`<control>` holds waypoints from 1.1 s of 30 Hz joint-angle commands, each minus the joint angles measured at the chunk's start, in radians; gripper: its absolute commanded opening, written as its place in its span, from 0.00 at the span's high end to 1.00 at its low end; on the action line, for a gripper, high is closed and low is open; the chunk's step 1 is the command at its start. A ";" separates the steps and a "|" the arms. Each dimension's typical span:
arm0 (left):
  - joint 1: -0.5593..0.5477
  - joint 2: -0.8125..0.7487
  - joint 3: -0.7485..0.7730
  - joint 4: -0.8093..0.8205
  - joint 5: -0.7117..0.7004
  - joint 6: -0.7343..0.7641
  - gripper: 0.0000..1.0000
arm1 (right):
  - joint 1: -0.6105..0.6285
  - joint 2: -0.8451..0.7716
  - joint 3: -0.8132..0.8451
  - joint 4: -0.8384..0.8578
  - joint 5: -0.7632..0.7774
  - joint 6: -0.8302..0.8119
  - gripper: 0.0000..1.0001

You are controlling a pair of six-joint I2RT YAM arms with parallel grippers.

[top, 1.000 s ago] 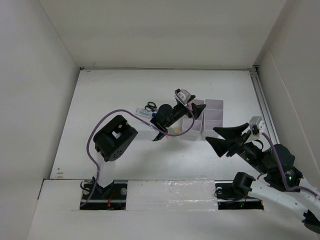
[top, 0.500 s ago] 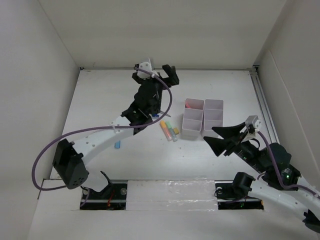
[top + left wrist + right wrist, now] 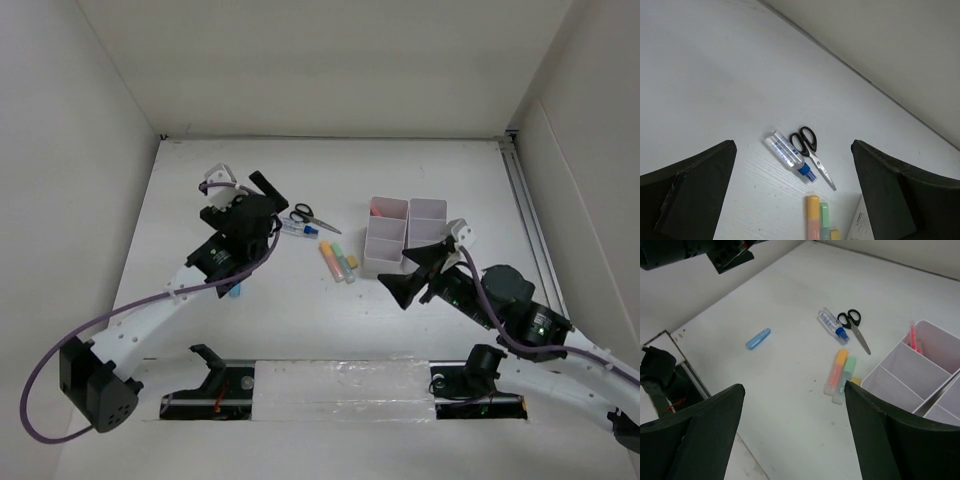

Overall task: Sort the stationery into containers
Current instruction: Grab a piece of stationery with the right arm

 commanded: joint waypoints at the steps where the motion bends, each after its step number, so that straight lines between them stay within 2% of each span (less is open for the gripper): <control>1: -0.002 0.086 0.118 -0.232 0.035 -0.226 0.00 | -0.003 0.030 0.050 0.064 -0.036 -0.021 0.13; 2: -0.002 0.099 0.140 -0.347 0.024 -0.272 0.00 | -0.003 0.053 0.050 0.053 -0.046 -0.021 0.13; 6: -0.011 0.113 0.250 -0.665 -0.008 -0.525 0.00 | -0.003 0.213 0.075 0.043 -0.048 -0.013 0.23; 10: -0.032 0.084 0.308 -0.867 -0.039 -0.579 0.00 | -0.003 0.389 0.117 0.089 -0.023 0.009 0.37; 11: -0.044 0.071 0.308 -0.901 -0.053 -0.579 0.00 | -0.003 0.484 0.137 0.089 -0.013 0.009 0.38; 14: -0.045 0.010 0.308 -0.984 -0.074 -0.564 0.00 | -0.003 0.634 0.229 0.089 0.010 0.009 0.40; 15: -0.045 -0.008 0.308 -0.994 -0.074 -0.544 0.00 | -0.003 0.732 0.254 0.089 0.010 0.009 0.40; 17: -0.045 -0.071 0.296 -0.972 -0.050 -0.480 0.00 | -0.003 0.817 0.321 0.089 0.036 0.009 0.40; 18: -0.045 -0.094 0.269 -0.954 -0.041 -0.399 0.00 | -0.003 0.887 0.343 0.089 0.046 -0.002 0.40; 23: -0.045 -0.310 0.125 -0.882 -0.083 -0.348 0.00 | -0.052 1.044 0.443 0.089 0.032 -0.002 0.39; 26: -0.045 -0.434 0.051 -0.773 -0.045 -0.287 0.00 | -0.080 1.142 0.480 0.079 0.001 0.007 0.39; 29: -0.032 -0.485 0.011 -0.673 -0.016 -0.205 0.00 | -0.110 1.182 0.480 0.107 -0.020 0.007 0.39; 33: -0.023 -0.435 0.011 -0.673 0.010 -0.174 0.00 | -0.121 1.222 0.499 0.107 -0.028 0.007 0.39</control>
